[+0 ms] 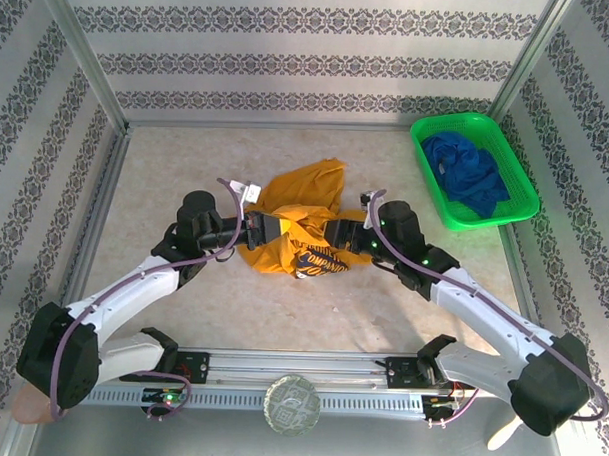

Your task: Fold the inside-out t-shirt

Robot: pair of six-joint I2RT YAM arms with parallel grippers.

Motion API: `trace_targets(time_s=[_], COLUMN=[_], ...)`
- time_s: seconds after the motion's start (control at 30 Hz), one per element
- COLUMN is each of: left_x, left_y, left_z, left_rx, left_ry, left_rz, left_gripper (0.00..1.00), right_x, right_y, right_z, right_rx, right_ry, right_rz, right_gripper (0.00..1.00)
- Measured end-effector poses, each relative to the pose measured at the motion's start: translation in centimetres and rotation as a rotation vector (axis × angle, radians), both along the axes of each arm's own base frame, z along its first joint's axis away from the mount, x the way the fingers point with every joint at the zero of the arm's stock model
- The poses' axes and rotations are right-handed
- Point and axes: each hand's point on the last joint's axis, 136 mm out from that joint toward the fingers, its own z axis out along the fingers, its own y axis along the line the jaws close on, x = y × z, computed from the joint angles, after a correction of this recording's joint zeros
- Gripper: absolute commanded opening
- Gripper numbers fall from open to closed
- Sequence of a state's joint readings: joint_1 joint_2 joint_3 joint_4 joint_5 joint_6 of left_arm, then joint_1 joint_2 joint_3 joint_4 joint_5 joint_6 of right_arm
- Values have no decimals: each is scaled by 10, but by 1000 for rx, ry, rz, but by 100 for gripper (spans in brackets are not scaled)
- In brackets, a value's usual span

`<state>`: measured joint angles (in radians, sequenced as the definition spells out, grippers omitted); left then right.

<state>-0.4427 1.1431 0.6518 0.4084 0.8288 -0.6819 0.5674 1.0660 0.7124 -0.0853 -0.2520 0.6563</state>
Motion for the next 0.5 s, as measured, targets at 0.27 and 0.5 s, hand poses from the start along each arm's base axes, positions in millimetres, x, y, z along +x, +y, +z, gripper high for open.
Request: trace_targets(time_s=[0.27, 0.5], left_x=[-2, 30], left_y=[1, 30], left_z=[3, 13], left_rx=[-3, -3], left_ry=[-6, 8], left_rz=[-3, 168], left_gripper=[0, 26], right_x=[5, 37], right_y=[3, -8], right_z=[-9, 80], right_rx=[-4, 102], right_ry=[21, -90], right_rz=[4, -22], right_gripper=[0, 0])
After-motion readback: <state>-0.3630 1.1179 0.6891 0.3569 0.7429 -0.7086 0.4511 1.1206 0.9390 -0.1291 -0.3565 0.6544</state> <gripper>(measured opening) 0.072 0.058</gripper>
